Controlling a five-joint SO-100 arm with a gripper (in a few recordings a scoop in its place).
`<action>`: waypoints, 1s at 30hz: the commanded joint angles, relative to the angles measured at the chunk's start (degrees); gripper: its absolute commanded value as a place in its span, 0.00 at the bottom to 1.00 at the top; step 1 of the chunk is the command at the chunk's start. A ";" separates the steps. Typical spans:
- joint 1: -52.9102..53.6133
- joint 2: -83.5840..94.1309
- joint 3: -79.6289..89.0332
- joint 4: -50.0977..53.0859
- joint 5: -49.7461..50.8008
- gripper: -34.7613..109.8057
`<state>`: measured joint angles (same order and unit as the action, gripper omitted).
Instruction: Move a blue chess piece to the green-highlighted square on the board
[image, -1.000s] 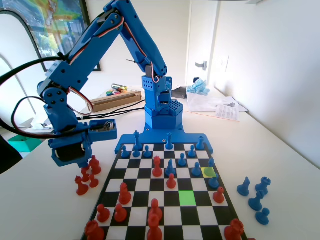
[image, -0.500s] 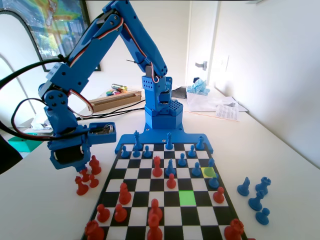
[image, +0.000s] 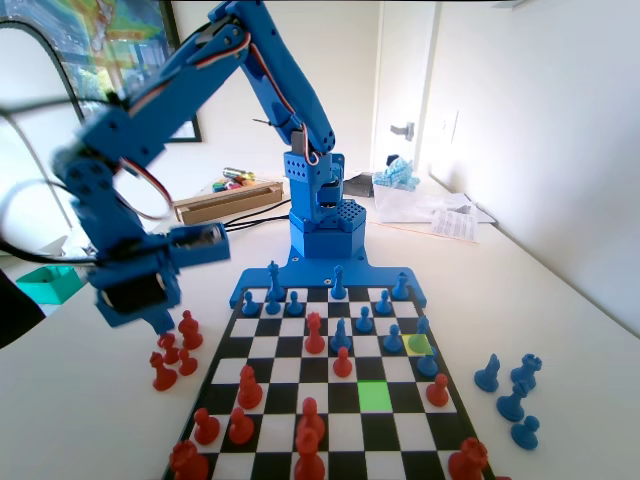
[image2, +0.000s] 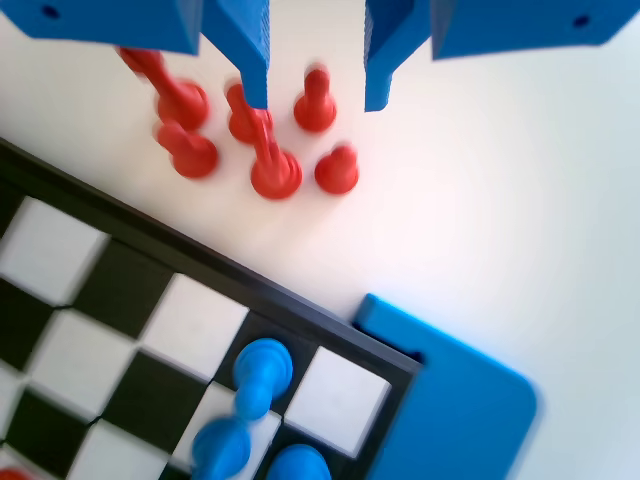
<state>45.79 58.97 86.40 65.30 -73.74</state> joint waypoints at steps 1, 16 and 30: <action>-1.32 11.25 -8.70 12.83 -1.93 0.34; -24.87 29.62 0.09 13.62 10.63 0.32; -47.37 40.61 26.72 -5.36 24.87 0.32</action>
<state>1.76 92.46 109.69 61.88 -50.98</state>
